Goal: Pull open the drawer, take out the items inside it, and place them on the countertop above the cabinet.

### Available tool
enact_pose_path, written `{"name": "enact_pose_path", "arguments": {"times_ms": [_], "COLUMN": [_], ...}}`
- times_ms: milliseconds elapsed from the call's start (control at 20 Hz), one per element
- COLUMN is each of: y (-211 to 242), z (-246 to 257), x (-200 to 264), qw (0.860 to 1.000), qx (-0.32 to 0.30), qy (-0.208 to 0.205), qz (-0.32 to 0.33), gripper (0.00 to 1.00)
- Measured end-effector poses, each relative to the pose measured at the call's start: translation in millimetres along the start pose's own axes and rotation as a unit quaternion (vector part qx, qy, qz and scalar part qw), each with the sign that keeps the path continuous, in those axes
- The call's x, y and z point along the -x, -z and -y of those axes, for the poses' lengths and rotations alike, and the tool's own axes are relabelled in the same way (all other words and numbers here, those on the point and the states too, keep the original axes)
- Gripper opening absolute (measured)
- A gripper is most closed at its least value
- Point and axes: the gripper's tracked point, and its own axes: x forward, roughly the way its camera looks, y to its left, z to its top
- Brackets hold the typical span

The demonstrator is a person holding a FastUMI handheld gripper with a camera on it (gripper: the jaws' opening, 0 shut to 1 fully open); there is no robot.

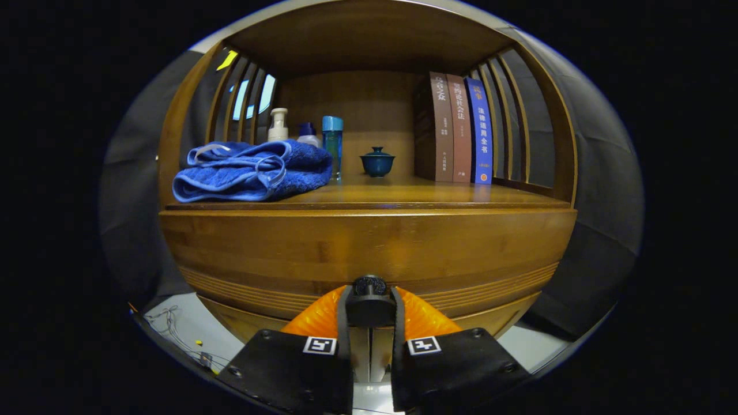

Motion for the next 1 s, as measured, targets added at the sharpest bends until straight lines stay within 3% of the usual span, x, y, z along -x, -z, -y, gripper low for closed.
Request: {"name": "enact_pose_path", "arguments": {"times_ms": [1000], "y": [24], "z": [6], "x": [114], "qw": [1.000], "qx": [-0.008], "qy": [-0.012], "qz": [-0.012], "gripper": [0.30]}}
